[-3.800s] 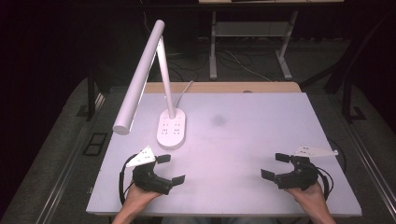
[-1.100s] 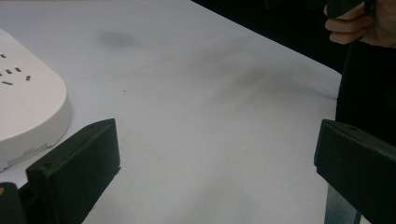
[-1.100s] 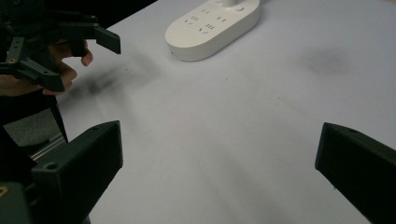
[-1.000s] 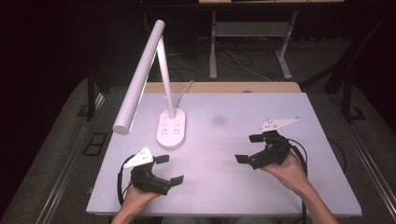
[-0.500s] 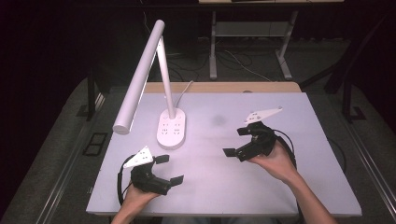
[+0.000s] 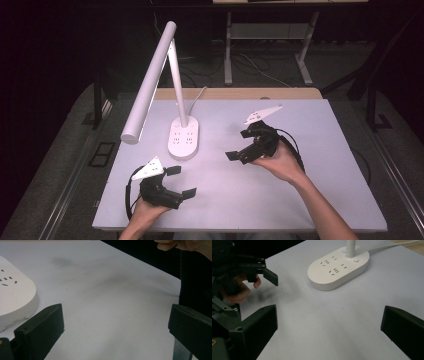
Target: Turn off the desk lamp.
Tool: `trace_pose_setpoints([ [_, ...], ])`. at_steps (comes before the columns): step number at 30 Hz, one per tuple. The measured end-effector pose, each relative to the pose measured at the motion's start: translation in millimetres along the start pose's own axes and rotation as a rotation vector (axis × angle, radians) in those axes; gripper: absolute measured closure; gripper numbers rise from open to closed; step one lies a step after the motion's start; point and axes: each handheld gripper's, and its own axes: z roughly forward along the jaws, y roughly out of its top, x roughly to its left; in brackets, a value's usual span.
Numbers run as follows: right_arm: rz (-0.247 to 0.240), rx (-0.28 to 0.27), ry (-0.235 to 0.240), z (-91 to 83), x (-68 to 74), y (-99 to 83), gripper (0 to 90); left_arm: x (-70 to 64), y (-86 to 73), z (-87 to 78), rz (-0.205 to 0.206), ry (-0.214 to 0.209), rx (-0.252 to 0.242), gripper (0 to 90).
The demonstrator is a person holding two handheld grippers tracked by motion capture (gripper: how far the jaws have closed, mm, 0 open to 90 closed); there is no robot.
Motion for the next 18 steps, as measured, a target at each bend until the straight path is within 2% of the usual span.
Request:
trace_pose_setpoints([
  [11, -0.017, 0.008, 0.021, 20.3, -7.6, 18.7, 0.9, -0.2, 0.3, -0.9, -0.001, 0.000, -0.012, 0.0],
  [18, -0.005, 0.015, 0.032, 31.5, -11.1, 27.7, 0.8, -0.2, 0.3, -1.1, -0.010, -0.001, -0.016, 0.0],
])
